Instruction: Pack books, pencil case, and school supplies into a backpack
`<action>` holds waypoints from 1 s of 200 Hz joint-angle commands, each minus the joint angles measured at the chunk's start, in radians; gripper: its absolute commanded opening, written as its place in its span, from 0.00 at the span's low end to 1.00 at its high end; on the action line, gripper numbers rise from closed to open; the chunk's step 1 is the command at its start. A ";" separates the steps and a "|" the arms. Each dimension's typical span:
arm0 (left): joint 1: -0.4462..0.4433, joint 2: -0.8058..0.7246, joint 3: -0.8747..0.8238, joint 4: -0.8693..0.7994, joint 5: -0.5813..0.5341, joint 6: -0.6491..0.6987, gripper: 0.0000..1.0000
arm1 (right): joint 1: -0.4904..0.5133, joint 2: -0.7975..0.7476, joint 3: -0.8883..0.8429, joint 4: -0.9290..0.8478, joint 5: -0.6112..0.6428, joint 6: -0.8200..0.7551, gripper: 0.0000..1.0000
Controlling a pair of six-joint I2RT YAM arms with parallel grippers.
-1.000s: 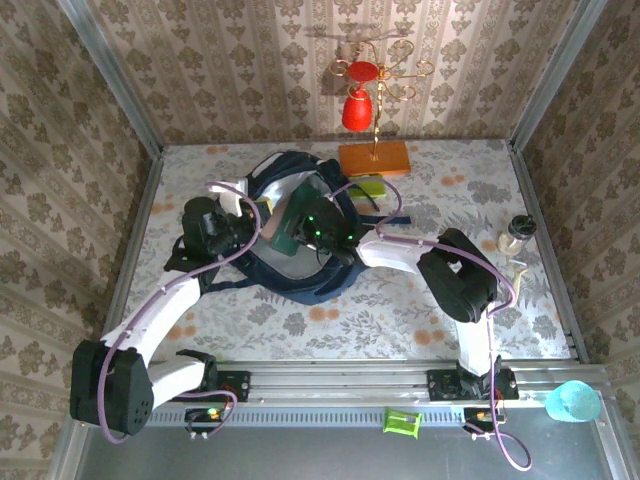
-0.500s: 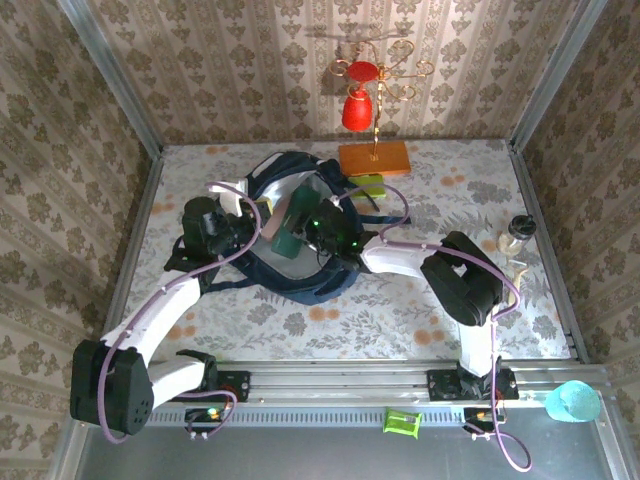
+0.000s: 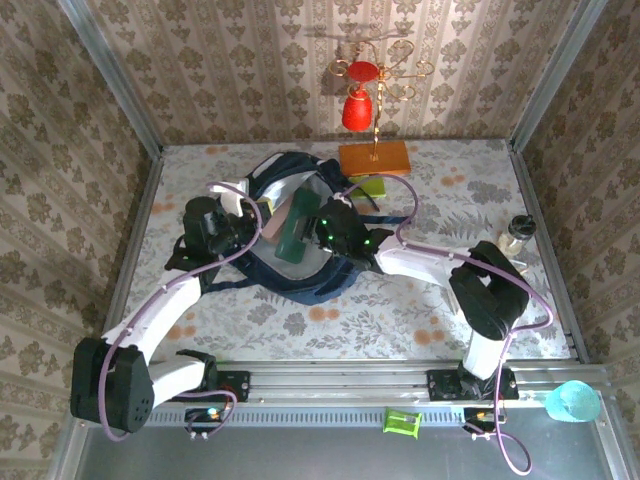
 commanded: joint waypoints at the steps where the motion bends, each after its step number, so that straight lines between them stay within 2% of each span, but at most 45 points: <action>1: -0.005 -0.007 0.027 0.136 0.037 0.010 0.00 | -0.012 -0.033 -0.004 -0.044 -0.027 -0.106 0.73; 13: -0.007 -0.006 0.029 0.130 0.041 0.011 0.00 | -0.022 -0.062 0.002 -0.096 -0.031 -0.178 0.73; 30: -0.014 -0.011 0.018 0.120 0.044 0.009 0.00 | -0.032 -0.131 -0.012 -0.217 0.055 -0.274 0.74; 53: -0.038 -0.016 -0.013 0.122 0.033 0.008 0.00 | -0.074 -0.233 -0.091 -0.287 0.161 -0.348 0.75; 70: -0.067 -0.014 -0.029 0.113 0.025 0.015 0.00 | -0.132 -0.259 -0.135 -0.305 0.139 -0.337 0.76; 91: -0.096 -0.018 -0.051 0.097 0.001 0.013 0.00 | -0.175 -0.221 -0.145 -0.310 0.119 -0.302 0.76; 104: -0.113 -0.026 -0.067 0.092 -0.008 0.011 0.00 | -0.190 -0.177 -0.140 -0.264 0.052 -0.301 0.74; 116: -0.133 -0.036 -0.074 0.066 -0.009 0.025 0.00 | -0.203 -0.134 -0.119 -0.222 -0.030 -0.298 0.69; 128: -0.143 -0.052 -0.076 0.023 -0.019 0.035 0.00 | -0.217 -0.096 -0.087 -0.195 -0.092 -0.295 0.58; 144: -0.202 -0.075 -0.086 0.008 -0.028 0.029 0.00 | -0.242 -0.062 -0.047 -0.194 -0.118 -0.309 0.44; 156: -0.233 -0.084 -0.091 0.018 -0.041 0.017 0.00 | -0.263 -0.037 -0.013 -0.199 -0.156 -0.327 0.36; 174: -0.277 -0.066 -0.086 0.040 -0.066 0.011 0.00 | -0.293 -0.003 0.036 -0.220 -0.216 -0.348 0.30; 200: -0.313 0.010 -0.057 0.040 -0.076 0.030 0.02 | -0.323 0.018 0.070 -0.243 -0.302 -0.382 0.27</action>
